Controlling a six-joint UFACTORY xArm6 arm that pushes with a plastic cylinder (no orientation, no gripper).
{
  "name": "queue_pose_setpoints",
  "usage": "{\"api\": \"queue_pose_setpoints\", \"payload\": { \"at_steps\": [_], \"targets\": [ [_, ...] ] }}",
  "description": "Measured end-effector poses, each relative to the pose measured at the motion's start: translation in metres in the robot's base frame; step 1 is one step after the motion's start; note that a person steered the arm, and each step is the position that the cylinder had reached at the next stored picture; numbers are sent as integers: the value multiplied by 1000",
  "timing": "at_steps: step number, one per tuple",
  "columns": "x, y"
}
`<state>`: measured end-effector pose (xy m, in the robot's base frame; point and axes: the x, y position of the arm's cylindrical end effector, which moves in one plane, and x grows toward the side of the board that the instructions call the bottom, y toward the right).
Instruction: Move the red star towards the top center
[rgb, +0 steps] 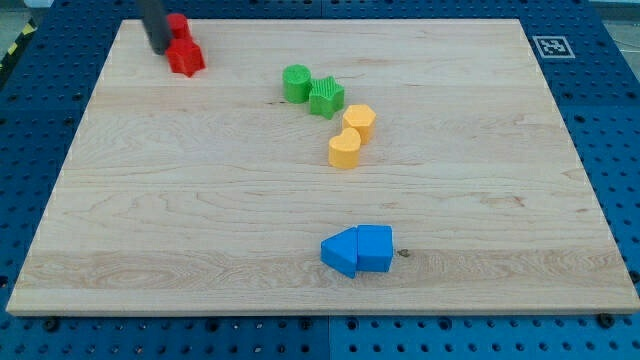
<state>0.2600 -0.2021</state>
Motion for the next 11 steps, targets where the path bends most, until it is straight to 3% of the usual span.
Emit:
{"api": "queue_pose_setpoints", "payload": {
  "at_steps": [1,3,5,9,11],
  "targets": [
    [3,28],
    [33,-17],
    [40,59],
    [8,167],
    [-36,153]
  ]
}}
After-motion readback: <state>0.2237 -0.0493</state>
